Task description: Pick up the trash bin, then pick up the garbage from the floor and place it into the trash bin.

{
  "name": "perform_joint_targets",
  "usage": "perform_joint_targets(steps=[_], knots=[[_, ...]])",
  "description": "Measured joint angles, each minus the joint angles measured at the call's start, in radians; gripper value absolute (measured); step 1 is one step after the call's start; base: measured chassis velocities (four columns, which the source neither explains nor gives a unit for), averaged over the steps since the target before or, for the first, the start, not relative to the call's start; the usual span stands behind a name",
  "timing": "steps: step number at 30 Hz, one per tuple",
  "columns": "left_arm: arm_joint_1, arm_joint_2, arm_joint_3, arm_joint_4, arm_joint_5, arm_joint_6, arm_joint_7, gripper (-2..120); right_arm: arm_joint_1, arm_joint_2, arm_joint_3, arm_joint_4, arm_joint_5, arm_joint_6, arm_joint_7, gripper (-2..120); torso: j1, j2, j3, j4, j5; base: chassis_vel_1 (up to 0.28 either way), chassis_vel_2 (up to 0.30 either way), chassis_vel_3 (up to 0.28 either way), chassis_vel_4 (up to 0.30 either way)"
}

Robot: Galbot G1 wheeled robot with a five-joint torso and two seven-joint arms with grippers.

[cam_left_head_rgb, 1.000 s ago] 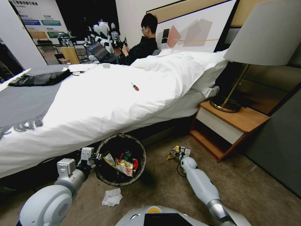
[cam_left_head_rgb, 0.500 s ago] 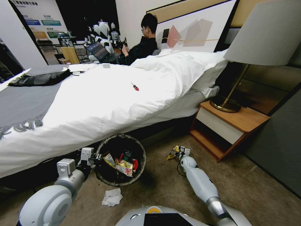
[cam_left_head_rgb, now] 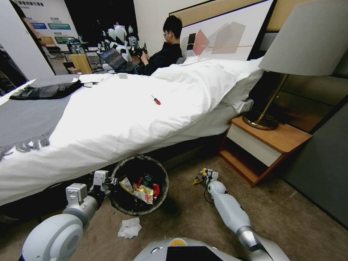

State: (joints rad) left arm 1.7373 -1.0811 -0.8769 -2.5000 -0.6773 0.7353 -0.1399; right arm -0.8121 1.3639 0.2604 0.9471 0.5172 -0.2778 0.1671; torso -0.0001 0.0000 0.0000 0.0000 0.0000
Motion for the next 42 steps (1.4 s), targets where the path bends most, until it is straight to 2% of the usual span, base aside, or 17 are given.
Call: perform_joint_targets(steps=[25,42], knots=[[0.003,0.002,0.001,0.000,-0.001,0.000,0.000,2,0.016,0.021,0.003,-0.070,-0.056,0.029,-0.020,100,0.000,0.000,0.000,0.0000,0.0000,0.000,0.000,0.000,0.000],[0.007,0.004,0.000,0.000,-0.002,0.000,0.001,2,0.060,0.050,0.017,-0.174,-0.106,0.069,-0.054,100,0.000,0.000,0.000,0.0000,0.0000,0.000,0.000,0.000,0.000]])
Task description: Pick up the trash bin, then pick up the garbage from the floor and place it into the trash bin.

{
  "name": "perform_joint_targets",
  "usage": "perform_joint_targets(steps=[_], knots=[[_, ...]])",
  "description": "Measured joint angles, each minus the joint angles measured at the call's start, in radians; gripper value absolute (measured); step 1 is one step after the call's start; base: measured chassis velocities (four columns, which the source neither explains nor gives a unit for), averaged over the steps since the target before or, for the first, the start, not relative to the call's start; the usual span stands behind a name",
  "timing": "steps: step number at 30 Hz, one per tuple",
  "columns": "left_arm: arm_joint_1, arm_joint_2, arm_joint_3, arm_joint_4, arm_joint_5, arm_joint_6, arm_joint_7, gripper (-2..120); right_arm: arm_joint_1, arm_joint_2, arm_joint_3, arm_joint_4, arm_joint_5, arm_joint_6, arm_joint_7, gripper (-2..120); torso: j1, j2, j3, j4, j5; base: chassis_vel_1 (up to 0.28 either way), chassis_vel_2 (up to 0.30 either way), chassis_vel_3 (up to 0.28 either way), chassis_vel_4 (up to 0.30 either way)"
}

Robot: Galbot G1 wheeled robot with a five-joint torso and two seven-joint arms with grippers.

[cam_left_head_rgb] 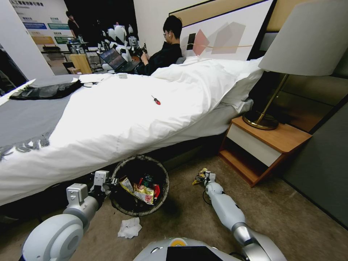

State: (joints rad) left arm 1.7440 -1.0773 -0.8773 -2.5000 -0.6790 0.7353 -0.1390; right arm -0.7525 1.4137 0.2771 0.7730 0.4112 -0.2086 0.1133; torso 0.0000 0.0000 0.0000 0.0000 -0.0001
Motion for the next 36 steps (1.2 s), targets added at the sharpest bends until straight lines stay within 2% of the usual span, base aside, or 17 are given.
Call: perform_joint_targets(steps=[12,15,17,19,20,22,23,25,28,29,31,33,35,36], knots=[[0.004,-0.001,0.000,0.000,0.001,0.000,0.000,2,0.014,0.011,0.008,-0.045,-0.029,0.020,-0.025,100,0.000,0.000,0.000,-0.0001,0.0000,0.000,0.000,0.000,0.000],[0.004,-0.001,0.000,0.000,0.001,0.000,0.000,2,0.014,0.014,0.008,-0.046,-0.033,0.023,-0.025,96,0.000,0.000,0.000,-0.0001,0.0000,0.000,0.000,0.000,0.000],[0.004,-0.001,0.000,0.000,0.001,0.000,0.000,2,0.014,0.016,0.008,-0.045,-0.037,0.023,-0.025,87,0.000,0.000,0.000,0.0000,0.0001,0.000,0.000,0.000,0.000],[0.004,-0.001,0.000,0.000,0.001,0.000,0.000,2,0.012,0.016,0.008,-0.045,-0.038,0.024,-0.025,84,0.000,0.000,0.000,0.0001,0.0001,0.000,0.000,0.000,0.000],[0.004,-0.001,0.000,0.000,0.002,0.000,0.000,2,0.009,0.017,0.007,-0.039,-0.040,0.024,-0.025,74,0.000,0.000,0.000,-0.0001,0.0000,0.000,0.000,0.000,0.000],[0.004,-0.001,0.000,0.000,0.002,0.000,0.000,2,0.007,0.016,0.006,-0.037,-0.040,0.024,-0.027,72,0.000,0.000,0.000,-0.0001,0.0000,0.000,0.000,0.000,0.000],[0.004,-0.001,0.001,0.000,0.002,0.000,0.000,2,0.006,0.016,0.006,-0.035,-0.040,0.024,-0.029,64,0.000,0.000,0.000,-0.0001,0.0000,0.000,0.000,0.000,0.000],[0.004,-0.002,0.001,0.000,0.002,0.000,0.000,2,0.006,0.016,0.006,-0.035,-0.040,0.024,-0.030,61,0.000,0.000,0.000,0.0000,0.0000,0.000,0.000,0.000,0.000],[0.004,-0.003,0.001,0.000,0.003,0.000,0.000,2,0.003,0.014,0.006,-0.034,-0.040,0.025,-0.031,45,0.000,0.000,0.000,-0.0001,0.0000,0.000,0.000,0.000,0.000],[0.004,-0.003,0.001,0.000,0.003,0.000,0.000,2,0.003,0.014,0.006,-0.034,-0.040,0.025,-0.031,45,0.000,0.000,0.000,-0.0001,0.0000,0.000,0.000,0.000,0.000],[0.005,-0.003,0.001,0.000,0.003,0.000,0.000,2,0.001,0.012,0.006,-0.032,-0.040,0.026,-0.031,36,0.000,0.000,0.000,-0.0001,0.0000,0.000,0.000,0.000,0.000],[0.005,-0.003,0.001,0.000,0.003,0.000,0.000,2,0.001,0.011,0.006,-0.032,-0.040,0.027,-0.031,34,0.000,0.000,0.000,-0.0001,0.0000,0.000,0.000,0.000,0.000],[0.006,-0.003,0.001,0.000,0.003,0.000,0.000,2,0.000,0.010,0.006,-0.030,-0.040,0.027,-0.032,21,0.000,0.000,0.000,-0.0001,0.0000,0.000,0.000,0.000,0.000],[0.006,-0.003,0.001,0.000,0.003,0.000,0.000,2,0.000,0.010,0.006,-0.030,-0.040,0.027,-0.032,21,0.000,0.000,0.000,-0.0001,0.0000,0.000,0.000,0.000,0.000]])
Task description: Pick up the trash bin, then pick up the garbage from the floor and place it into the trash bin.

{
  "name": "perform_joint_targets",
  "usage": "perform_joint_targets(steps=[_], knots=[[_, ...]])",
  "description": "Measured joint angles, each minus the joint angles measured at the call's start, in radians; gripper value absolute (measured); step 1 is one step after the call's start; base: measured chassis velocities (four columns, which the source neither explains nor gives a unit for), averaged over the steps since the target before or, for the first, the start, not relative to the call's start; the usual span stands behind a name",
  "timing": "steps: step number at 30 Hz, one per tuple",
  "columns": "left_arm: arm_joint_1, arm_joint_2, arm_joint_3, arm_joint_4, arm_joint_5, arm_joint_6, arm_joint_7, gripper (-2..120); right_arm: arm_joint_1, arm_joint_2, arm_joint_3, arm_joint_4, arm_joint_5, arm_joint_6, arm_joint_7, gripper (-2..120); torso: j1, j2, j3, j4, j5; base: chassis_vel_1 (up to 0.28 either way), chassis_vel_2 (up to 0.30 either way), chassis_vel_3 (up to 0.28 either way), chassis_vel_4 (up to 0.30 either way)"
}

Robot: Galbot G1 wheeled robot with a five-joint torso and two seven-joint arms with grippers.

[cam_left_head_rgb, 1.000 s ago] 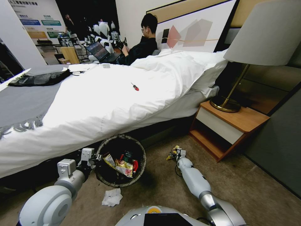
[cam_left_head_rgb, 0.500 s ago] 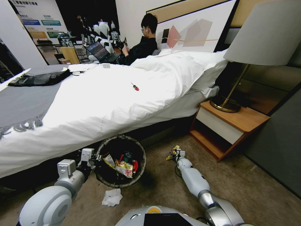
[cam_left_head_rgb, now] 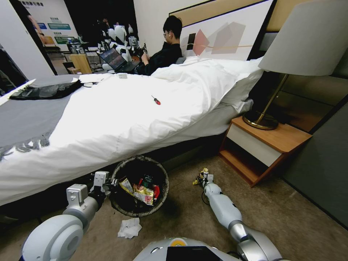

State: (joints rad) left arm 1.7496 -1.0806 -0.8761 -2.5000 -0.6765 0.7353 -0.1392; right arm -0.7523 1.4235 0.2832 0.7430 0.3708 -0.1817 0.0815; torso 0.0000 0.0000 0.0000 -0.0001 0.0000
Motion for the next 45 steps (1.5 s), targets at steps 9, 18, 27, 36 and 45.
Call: perform_joint_targets(steps=[9,18,27,36,45], knots=[[0.000,0.000,0.000,0.000,0.000,0.000,0.000,2,-0.002,-0.002,-0.001,0.007,-0.004,0.003,0.000,0,0.000,0.000,0.000,0.0002,0.0001,0.000,0.000,0.000,0.000],[-0.003,-0.002,0.001,0.000,-0.001,0.000,0.000,2,-0.100,-0.052,0.013,0.193,-0.002,0.007,0.017,0,0.000,0.000,0.000,0.0004,0.0002,0.000,0.000,0.000,0.000],[-0.016,-0.001,0.002,0.000,-0.009,0.000,-0.001,2,-0.273,-0.181,0.057,0.604,0.034,-0.012,0.023,0,0.000,0.000,0.000,0.0002,0.0003,0.000,0.000,0.000,0.000],[-0.036,0.001,0.013,0.000,-0.022,0.000,-0.013,2,-0.478,-0.388,0.139,1.053,0.131,-0.084,0.059,0,0.000,0.000,0.000,0.0003,0.0003,0.000,0.000,0.000,0.000],[-0.022,-0.013,0.008,0.000,-0.027,0.000,-0.044,2,-0.568,-0.554,0.187,1.408,0.272,-0.163,0.093,0,0.000,0.000,0.000,0.0005,0.0000,0.000,0.000,0.000,0.000]])
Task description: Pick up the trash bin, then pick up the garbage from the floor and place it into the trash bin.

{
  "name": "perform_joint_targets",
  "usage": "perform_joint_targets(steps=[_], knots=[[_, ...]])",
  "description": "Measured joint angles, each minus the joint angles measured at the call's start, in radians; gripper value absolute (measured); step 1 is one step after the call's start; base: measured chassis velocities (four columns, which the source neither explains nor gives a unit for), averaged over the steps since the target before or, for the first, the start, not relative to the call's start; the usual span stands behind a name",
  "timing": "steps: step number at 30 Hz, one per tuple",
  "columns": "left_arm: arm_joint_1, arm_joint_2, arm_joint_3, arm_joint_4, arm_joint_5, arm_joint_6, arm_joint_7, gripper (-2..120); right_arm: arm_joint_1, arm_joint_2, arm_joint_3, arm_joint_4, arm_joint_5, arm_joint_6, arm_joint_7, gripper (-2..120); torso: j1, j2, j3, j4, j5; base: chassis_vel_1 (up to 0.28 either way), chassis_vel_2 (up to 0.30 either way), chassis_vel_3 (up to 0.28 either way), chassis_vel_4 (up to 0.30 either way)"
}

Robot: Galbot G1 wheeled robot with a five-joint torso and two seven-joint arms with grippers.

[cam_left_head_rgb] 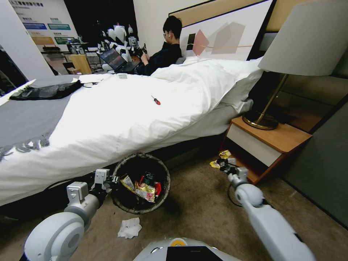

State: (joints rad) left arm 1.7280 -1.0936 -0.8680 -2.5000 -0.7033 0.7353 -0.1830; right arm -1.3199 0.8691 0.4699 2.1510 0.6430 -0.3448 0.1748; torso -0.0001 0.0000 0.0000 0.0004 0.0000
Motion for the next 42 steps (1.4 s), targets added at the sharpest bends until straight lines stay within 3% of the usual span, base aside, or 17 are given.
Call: perform_joint_targets(steps=[11,15,17,26,31,42], knots=[[0.020,0.008,0.004,0.000,0.006,0.000,-0.001,2,0.045,-0.145,-0.035,0.247,0.190,-0.060,0.028,0,0.000,0.000,0.000,-0.0002,0.0000,0.000,0.000,0.000,0.000],[0.028,0.010,0.005,0.000,0.007,0.000,-0.001,2,0.063,-0.181,-0.060,0.315,0.222,-0.059,-0.007,0,0.000,0.000,0.000,-0.0004,0.0001,0.000,0.000,0.000,0.000],[0.032,0.013,0.013,0.000,0.008,0.000,-0.001,2,0.083,-0.203,-0.080,0.353,0.233,-0.047,-0.081,0,0.000,0.000,0.000,-0.0003,-0.0003,0.000,0.000,0.000,0.000],[-0.047,0.088,0.049,0.000,-0.031,0.000,0.002,2,0.096,-0.180,-0.152,0.361,0.181,-0.039,-0.167,0,0.000,0.000,0.000,-0.0011,0.0000,0.000,0.000,0.000,0.000],[-0.056,0.116,0.048,0.000,-0.061,0.000,-0.016,2,0.190,-0.167,-0.292,0.349,0.144,-0.047,-0.215,0,0.000,0.000,0.000,0.0000,-0.0002,0.000,0.000,0.000,0.000],[-0.060,0.118,0.053,0.000,-0.063,0.000,-0.022,2,0.353,-0.128,-0.560,0.297,0.083,-0.062,-0.227,0,0.000,0.000,0.000,-0.0004,0.0000,0.000,0.000,0.000,0.000]])
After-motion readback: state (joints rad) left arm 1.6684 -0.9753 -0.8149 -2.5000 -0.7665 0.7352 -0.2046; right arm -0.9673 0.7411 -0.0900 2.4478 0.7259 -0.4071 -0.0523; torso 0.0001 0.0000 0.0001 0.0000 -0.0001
